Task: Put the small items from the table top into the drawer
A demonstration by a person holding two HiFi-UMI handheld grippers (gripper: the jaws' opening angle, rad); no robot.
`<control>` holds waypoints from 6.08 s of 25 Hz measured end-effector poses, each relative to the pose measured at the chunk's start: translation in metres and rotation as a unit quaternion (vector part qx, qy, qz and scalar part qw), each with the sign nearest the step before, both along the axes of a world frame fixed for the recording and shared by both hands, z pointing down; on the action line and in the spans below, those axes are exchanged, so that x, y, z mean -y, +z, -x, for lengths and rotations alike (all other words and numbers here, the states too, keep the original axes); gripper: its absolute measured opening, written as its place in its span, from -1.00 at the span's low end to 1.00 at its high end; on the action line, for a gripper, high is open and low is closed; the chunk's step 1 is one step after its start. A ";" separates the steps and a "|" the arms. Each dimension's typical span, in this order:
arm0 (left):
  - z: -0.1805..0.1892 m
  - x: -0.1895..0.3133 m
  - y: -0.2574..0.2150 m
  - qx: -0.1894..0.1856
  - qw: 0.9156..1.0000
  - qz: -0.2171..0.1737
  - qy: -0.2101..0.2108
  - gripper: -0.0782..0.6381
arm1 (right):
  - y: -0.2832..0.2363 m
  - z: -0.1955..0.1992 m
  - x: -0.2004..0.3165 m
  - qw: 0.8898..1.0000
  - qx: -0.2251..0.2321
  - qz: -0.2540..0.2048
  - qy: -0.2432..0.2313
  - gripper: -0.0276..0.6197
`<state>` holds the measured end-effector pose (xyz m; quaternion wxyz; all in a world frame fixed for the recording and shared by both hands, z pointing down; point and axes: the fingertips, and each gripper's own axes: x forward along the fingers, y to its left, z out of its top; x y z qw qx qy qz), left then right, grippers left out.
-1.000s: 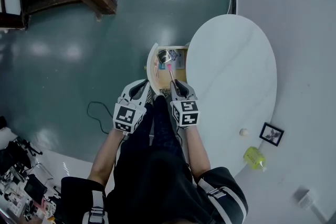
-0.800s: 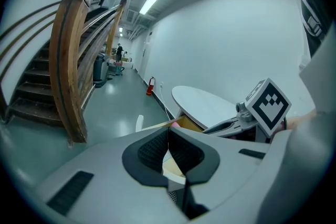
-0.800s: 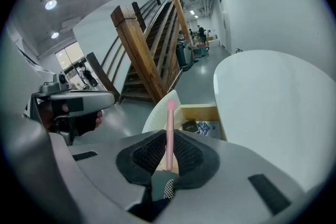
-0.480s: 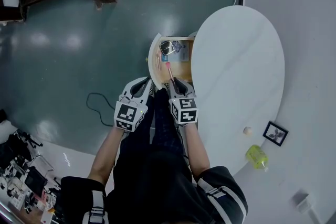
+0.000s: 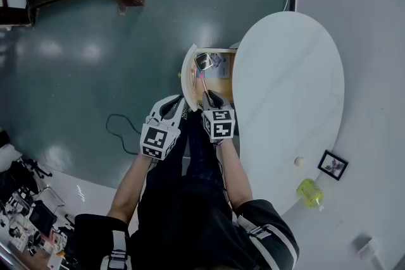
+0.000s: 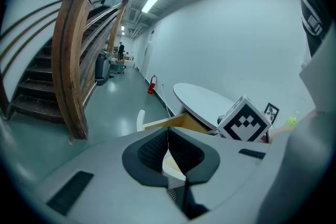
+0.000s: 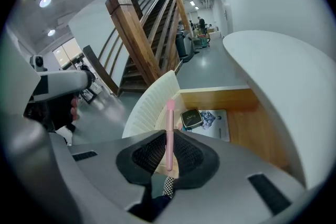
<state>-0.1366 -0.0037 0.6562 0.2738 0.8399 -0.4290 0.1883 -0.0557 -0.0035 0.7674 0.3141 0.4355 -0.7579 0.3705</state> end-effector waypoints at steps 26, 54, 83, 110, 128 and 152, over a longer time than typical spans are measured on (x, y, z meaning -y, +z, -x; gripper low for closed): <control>0.031 0.007 0.015 0.006 0.999 0.018 -0.030 -0.73 | 0.080 0.026 0.032 0.995 -0.028 0.086 -0.039 -0.72; 0.029 0.013 -0.027 0.001 1.000 -0.014 -0.022 -0.73 | 0.016 0.025 0.045 1.000 0.006 0.012 -0.020 -0.63; 0.012 0.010 -0.217 -0.014 0.984 -0.176 0.016 -0.73 | -0.269 -0.024 0.029 0.970 0.011 -0.239 0.038 -0.79; 0.006 -0.037 -0.278 -0.029 0.970 -0.232 0.068 -0.73 | -0.360 -0.063 -0.050 0.941 0.013 -0.324 0.098 -0.79; -0.015 -0.053 -0.279 -0.040 0.966 -0.237 0.093 -0.73 | -0.356 -0.074 -0.069 0.940 0.012 -0.322 0.116 -0.79; -0.216 -0.109 -0.269 -0.088 0.939 -0.188 0.274 -0.73 | -0.333 -0.280 -0.194 0.893 -0.051 -0.279 0.349 -0.79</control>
